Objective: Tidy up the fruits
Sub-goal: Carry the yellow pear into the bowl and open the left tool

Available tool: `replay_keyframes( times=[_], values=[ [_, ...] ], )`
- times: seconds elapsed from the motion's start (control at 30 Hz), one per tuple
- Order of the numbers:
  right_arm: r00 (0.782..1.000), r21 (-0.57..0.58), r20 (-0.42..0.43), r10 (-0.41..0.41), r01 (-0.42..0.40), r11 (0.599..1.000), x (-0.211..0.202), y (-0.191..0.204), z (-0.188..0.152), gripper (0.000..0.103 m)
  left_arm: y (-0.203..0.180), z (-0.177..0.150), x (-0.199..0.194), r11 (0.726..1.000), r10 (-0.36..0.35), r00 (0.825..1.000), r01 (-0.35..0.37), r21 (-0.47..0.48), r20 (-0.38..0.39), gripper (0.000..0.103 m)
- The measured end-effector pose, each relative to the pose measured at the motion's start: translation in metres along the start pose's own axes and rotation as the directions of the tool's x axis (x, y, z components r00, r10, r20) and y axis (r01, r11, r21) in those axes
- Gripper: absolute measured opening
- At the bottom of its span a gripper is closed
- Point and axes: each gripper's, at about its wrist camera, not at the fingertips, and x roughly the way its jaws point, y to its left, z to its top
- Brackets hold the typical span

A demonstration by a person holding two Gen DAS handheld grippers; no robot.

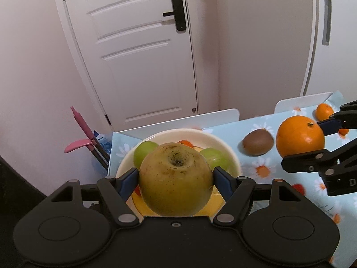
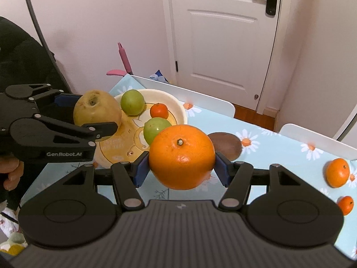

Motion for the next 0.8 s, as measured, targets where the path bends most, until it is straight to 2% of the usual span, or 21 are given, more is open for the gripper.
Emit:
replay_keyframes(
  times=[0.23,0.47,0.8],
  values=[
    [0.999,0.054,-0.030,-0.042,0.044,0.998,0.020,0.009,0.000,0.076,0.017,-0.006,0.034,0.998,-0.046,0.999,0.047,0.042,-0.026,0.076],
    [0.995,0.104,-0.051,-0.082,0.087,0.991,0.030,0.005,-0.003,0.076,0.016,-0.009,0.063,0.994,-0.081,0.996,0.085,0.073,-0.048,0.076],
    [0.996,0.119,-0.059,-0.074,0.081,0.990,0.035,-0.003,-0.001,0.076,0.012,-0.011,0.075,0.990,-0.084,0.994,0.091,0.107,-0.071,0.078]
  ],
)
